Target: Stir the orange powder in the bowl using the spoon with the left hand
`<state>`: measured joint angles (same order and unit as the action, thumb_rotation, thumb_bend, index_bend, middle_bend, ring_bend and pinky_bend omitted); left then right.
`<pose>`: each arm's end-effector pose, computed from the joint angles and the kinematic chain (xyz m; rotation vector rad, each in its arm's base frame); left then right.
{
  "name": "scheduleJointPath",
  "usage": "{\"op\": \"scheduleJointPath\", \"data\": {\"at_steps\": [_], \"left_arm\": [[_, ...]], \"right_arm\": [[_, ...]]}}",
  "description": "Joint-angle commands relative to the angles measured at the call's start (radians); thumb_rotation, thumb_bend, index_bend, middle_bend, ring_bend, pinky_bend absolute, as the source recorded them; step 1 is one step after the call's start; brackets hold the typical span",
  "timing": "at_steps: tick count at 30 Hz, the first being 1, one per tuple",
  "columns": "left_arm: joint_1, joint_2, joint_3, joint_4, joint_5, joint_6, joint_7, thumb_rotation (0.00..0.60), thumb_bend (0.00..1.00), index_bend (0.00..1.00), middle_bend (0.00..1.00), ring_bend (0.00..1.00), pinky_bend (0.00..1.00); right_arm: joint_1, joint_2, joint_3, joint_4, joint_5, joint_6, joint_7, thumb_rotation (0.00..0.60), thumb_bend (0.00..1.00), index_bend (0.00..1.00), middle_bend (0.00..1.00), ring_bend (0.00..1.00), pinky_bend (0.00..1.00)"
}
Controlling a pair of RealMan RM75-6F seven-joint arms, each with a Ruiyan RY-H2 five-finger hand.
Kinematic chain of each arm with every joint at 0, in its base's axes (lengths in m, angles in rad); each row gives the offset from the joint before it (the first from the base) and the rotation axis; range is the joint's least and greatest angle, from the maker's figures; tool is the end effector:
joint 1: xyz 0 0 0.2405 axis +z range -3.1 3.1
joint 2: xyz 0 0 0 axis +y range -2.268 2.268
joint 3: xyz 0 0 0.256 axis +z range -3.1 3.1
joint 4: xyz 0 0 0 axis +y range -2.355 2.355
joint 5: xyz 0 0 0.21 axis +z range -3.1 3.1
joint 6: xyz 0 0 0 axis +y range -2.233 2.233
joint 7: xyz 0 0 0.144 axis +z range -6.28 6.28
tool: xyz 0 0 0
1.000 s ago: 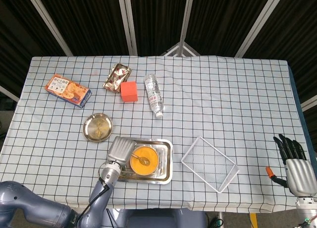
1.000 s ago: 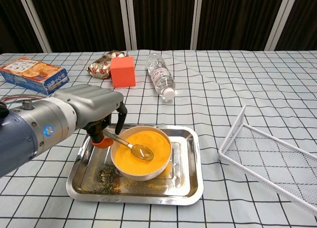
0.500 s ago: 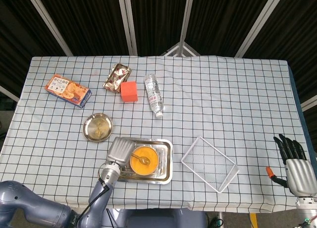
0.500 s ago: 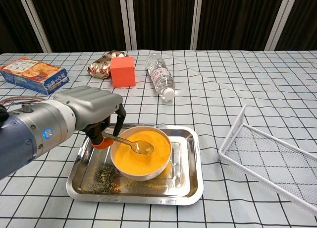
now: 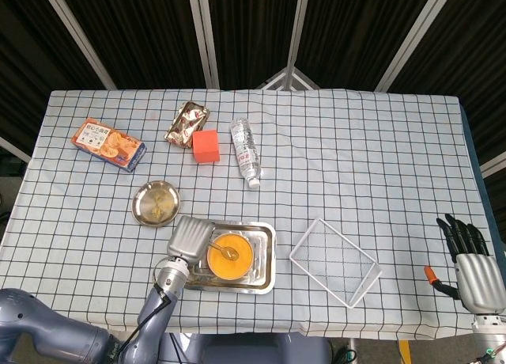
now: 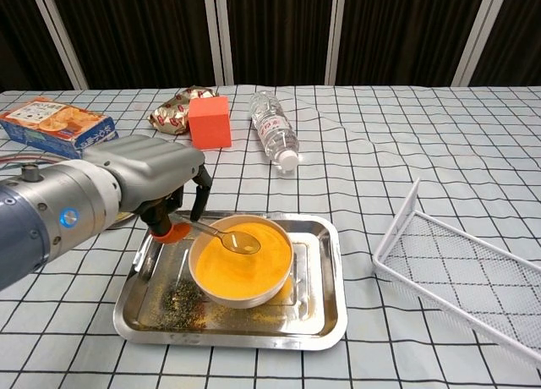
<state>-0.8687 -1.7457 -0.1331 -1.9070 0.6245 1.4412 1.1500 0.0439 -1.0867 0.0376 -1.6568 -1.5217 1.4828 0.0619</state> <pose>-0.0684 0.2612 -0.0470 -1.8977 -0.8073 -0.5859 -0.3099 -0.1653 0.1620 1.3623 -0.9875 0.9356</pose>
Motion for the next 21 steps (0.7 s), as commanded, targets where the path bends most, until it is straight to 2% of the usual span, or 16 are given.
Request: {"op": "scheduleJointPath", "data": {"at_steps": [1,6,12,21], "left_arm": [[-0.002,0.003,0.014,0.007,0.034,0.003,0.003,0.600,0.78,0.72,0.97,0.90,0.94],[-0.015,0.011,0.062,0.035,0.139,0.015,0.040,0.600,0.81,0.79,1.00,0.93,0.96],[-0.044,0.031,0.116,0.075,0.275,0.007,0.115,0.600,0.81,0.80,1.00,0.93,0.96],[-0.120,0.069,0.190,0.171,0.488,-0.077,0.264,0.600,0.81,0.82,1.00,0.93,0.96]], "right_arm": [[0.000,0.000,0.000,0.000,0.001,-0.001,0.000,0.600,0.36,0.00,0.00,0.00,0.00],[0.000,0.001,0.000,-0.002,0.002,-0.002,0.001,0.600,0.36,0.00,0.00,0.00,0.00],[0.000,0.002,0.000,-0.004,0.002,-0.003,0.002,0.600,0.36,0.00,0.00,0.00,0.00],[0.001,0.004,0.001,-0.004,0.004,-0.005,0.009,0.600,0.36,0.00,0.00,0.00,0.00]]}}
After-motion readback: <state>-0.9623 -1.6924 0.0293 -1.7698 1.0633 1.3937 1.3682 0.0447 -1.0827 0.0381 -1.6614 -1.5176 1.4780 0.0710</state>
